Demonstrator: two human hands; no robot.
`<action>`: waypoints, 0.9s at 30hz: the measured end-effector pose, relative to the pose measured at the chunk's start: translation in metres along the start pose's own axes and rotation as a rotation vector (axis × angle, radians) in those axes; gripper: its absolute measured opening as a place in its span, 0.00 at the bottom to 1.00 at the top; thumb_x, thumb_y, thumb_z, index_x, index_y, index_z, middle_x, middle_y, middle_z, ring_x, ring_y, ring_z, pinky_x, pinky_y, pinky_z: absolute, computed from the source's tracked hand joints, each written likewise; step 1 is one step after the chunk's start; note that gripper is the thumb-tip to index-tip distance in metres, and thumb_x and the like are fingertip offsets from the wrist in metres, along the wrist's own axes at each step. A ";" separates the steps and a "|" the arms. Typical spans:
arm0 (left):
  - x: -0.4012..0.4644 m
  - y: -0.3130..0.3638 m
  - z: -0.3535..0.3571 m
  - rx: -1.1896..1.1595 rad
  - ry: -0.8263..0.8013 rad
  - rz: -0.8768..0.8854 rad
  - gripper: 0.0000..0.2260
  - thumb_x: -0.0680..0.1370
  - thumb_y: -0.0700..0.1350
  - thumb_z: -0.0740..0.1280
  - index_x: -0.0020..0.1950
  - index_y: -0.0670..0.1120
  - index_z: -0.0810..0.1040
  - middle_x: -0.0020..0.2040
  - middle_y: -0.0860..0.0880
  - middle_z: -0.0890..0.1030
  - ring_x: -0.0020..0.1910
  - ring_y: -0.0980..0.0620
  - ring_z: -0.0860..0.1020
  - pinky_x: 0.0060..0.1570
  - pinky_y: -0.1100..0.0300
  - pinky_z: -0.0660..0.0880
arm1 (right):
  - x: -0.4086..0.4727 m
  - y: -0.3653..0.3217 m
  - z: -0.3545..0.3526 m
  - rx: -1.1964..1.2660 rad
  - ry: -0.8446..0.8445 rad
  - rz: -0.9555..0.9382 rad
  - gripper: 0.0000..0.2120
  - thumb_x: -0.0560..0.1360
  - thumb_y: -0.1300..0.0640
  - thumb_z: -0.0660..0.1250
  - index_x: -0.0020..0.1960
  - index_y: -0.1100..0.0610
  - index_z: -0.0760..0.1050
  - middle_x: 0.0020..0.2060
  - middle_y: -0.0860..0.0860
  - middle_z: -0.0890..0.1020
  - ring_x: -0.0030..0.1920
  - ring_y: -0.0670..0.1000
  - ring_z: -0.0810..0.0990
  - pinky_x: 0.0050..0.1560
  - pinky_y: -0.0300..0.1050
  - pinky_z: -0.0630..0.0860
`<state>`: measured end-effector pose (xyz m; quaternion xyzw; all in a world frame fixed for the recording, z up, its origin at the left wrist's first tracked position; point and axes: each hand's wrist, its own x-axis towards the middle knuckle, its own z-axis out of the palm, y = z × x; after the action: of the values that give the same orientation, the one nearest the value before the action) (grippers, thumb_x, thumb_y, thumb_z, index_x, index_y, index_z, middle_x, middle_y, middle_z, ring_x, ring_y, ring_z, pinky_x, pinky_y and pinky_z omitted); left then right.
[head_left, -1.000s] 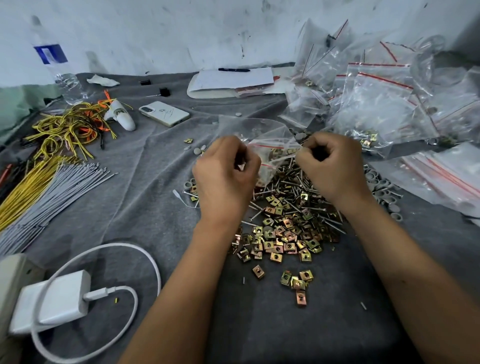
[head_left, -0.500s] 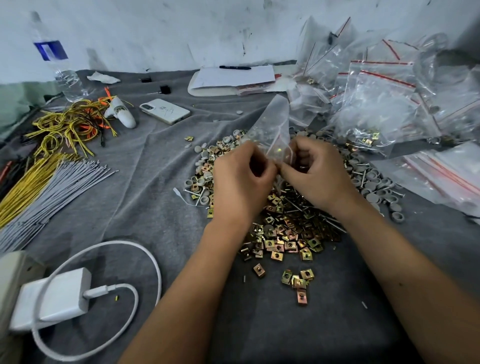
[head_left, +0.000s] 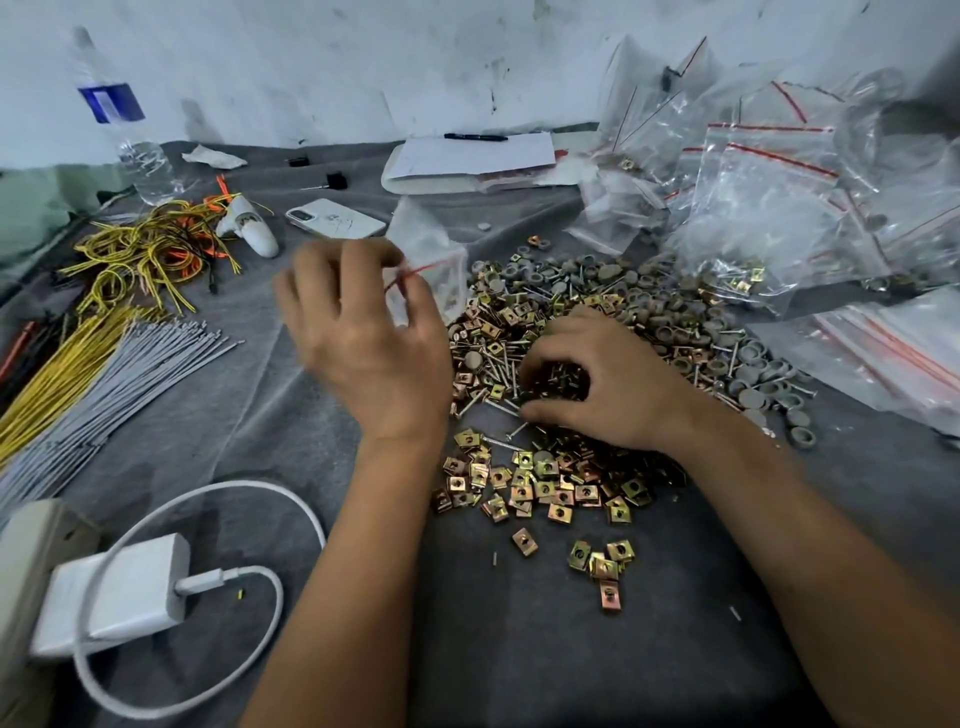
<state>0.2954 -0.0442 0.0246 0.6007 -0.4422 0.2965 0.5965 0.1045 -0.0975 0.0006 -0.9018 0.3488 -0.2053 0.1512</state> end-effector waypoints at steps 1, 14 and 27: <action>-0.002 0.001 0.001 0.042 -0.079 -0.013 0.03 0.73 0.37 0.72 0.45 0.40 0.81 0.47 0.42 0.79 0.48 0.40 0.76 0.47 0.60 0.64 | 0.001 -0.002 0.000 -0.024 -0.044 -0.022 0.17 0.72 0.41 0.76 0.56 0.47 0.81 0.49 0.43 0.77 0.54 0.46 0.70 0.56 0.49 0.71; -0.016 -0.005 0.012 0.090 -0.763 -0.110 0.07 0.76 0.46 0.69 0.43 0.44 0.84 0.43 0.45 0.81 0.49 0.43 0.76 0.50 0.48 0.75 | 0.001 -0.007 0.000 -0.189 -0.040 -0.010 0.07 0.77 0.49 0.70 0.52 0.50 0.79 0.48 0.45 0.77 0.53 0.47 0.70 0.56 0.49 0.73; -0.027 0.013 0.016 -0.200 -0.795 -0.191 0.11 0.83 0.46 0.66 0.61 0.49 0.86 0.52 0.49 0.79 0.57 0.47 0.74 0.59 0.45 0.72 | -0.002 -0.015 -0.008 0.097 0.583 -0.060 0.08 0.72 0.61 0.79 0.50 0.59 0.84 0.44 0.50 0.85 0.43 0.44 0.80 0.48 0.31 0.76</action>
<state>0.2699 -0.0536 0.0048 0.6458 -0.6069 -0.0593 0.4595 0.1079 -0.0868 0.0131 -0.8065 0.3404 -0.4765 0.0814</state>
